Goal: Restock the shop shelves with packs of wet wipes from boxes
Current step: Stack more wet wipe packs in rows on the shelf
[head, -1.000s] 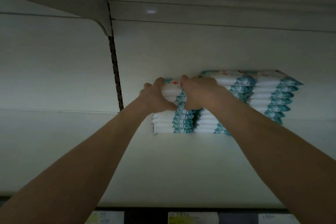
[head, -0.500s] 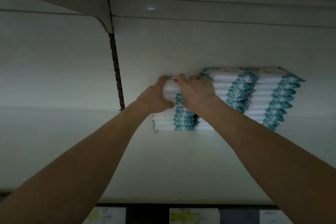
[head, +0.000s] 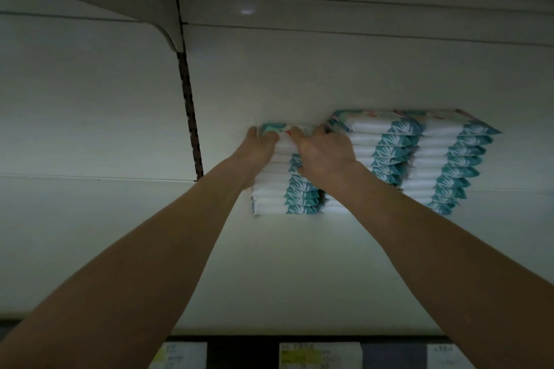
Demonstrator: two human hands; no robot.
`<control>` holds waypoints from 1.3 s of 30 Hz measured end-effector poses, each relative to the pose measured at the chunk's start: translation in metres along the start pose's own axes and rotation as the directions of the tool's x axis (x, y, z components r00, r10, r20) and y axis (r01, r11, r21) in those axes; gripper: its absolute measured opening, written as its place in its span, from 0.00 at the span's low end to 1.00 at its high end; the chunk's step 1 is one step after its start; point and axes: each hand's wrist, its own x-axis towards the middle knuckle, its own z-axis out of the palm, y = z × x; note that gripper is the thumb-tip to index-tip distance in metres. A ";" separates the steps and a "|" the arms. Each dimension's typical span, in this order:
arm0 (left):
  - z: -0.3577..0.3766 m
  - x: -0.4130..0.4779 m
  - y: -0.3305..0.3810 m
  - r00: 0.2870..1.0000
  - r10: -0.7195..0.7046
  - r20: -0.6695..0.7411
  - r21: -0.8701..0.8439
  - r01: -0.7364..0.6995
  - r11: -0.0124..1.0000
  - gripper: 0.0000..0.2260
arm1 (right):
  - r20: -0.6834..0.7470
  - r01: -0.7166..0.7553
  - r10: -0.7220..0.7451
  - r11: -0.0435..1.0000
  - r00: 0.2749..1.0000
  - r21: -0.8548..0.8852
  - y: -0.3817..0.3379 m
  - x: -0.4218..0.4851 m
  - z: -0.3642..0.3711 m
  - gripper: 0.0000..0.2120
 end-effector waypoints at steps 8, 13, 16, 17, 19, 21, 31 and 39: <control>0.011 0.009 -0.006 0.826 0.563 0.015 0.720 -0.399 0.567 0.15 | -0.022 -0.001 0.001 1.000 1.000 0.006 -0.003 0.001 -0.002 0.23; 0.009 0.009 -0.004 0.869 0.491 0.060 0.778 -0.349 0.523 0.17 | 0.008 -0.035 0.035 0.998 0.999 0.050 -0.006 0.002 -0.003 0.22; 0.005 0.009 0.002 0.898 0.425 0.117 0.733 -0.367 0.573 0.17 | 0.059 -0.056 0.051 0.994 0.997 0.097 -0.006 0.000 -0.006 0.23; 0.002 0.009 0.004 0.900 0.407 0.155 0.679 -0.396 0.618 0.18 | 0.080 -0.054 0.045 0.991 0.996 0.122 -0.004 -0.001 -0.008 0.23; -0.008 0.005 0.010 0.902 0.391 0.182 0.529 -0.425 0.735 0.17 | 0.140 -0.066 0.039 0.979 0.989 0.191 0.001 -0.001 -0.016 0.24; -0.017 -0.002 0.010 0.922 0.383 0.056 0.360 -0.376 0.854 0.16 | 0.176 -0.100 0.055 0.961 0.983 0.258 0.004 -0.001 -0.026 0.24; -0.023 -0.042 -0.019 0.937 0.029 -0.348 -0.292 -0.138 0.946 0.15 | 0.085 -0.182 0.161 0.833 0.983 0.523 -0.046 -0.038 -0.038 0.15; -0.037 -0.121 -0.064 0.861 -0.259 -0.438 -0.626 -0.085 0.775 0.16 | 0.069 -0.122 0.114 0.553 0.991 0.824 -0.099 -0.102 -0.032 0.15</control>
